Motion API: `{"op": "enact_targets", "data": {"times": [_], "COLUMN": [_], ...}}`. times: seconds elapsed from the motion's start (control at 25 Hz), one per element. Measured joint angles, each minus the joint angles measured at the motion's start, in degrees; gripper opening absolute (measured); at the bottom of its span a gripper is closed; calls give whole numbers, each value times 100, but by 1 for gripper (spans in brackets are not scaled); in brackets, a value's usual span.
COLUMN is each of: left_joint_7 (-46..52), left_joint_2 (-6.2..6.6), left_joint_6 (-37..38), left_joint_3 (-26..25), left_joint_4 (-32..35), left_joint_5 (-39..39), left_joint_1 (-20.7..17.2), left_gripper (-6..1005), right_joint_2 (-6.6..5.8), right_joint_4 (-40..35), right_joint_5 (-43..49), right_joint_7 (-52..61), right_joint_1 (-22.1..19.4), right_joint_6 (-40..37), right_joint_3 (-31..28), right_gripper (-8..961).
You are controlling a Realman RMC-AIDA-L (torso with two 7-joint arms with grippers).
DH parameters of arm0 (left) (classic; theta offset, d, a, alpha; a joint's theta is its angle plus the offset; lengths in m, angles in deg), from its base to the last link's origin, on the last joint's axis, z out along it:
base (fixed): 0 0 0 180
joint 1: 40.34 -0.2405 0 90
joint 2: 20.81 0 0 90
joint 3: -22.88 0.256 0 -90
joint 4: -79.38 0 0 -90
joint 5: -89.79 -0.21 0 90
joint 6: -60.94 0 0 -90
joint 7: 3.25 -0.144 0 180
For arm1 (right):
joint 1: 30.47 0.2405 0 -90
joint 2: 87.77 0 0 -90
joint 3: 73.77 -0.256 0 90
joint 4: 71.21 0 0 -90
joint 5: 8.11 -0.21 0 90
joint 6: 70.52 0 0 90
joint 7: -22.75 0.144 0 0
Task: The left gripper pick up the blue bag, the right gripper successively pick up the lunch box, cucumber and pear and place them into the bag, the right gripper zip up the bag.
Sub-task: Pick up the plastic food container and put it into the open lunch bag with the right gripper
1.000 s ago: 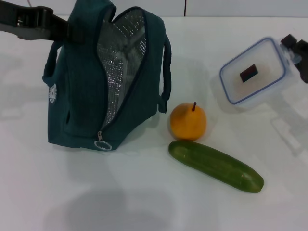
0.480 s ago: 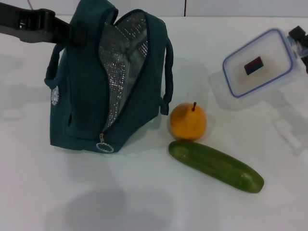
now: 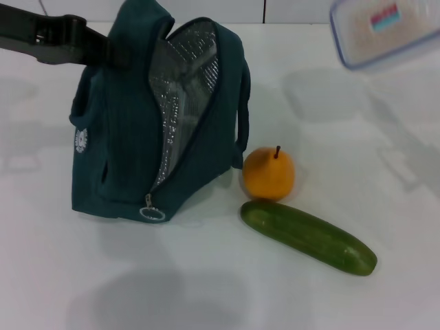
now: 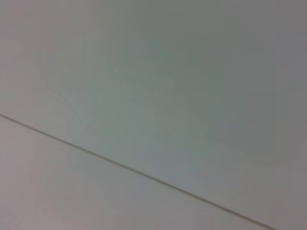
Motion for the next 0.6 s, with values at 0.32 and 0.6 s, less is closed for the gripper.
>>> {"op": "enact_targets", "data": {"times": [0.32, 0.6], "left_joint_7": [-10, -63], "left_joint_2": [-90, -142], "left_joint_6": [0, -5], "left_joint_3": [15, 31], "left_joint_4": [-43, -227], "left_joint_5": [-25, -35], "left_joint_1": [93, 225], "left_gripper": [45, 45], "right_joint_2": [2, 2], "right_joint_4": [-60, 15], "right_joint_5": [-107, -105], "right_joint_7": [189, 203], "right_joint_1": [995, 1588], "right_joint_6": [-177, -84], "right_joint_3": [53, 387], "right_gripper": [96, 96]}}
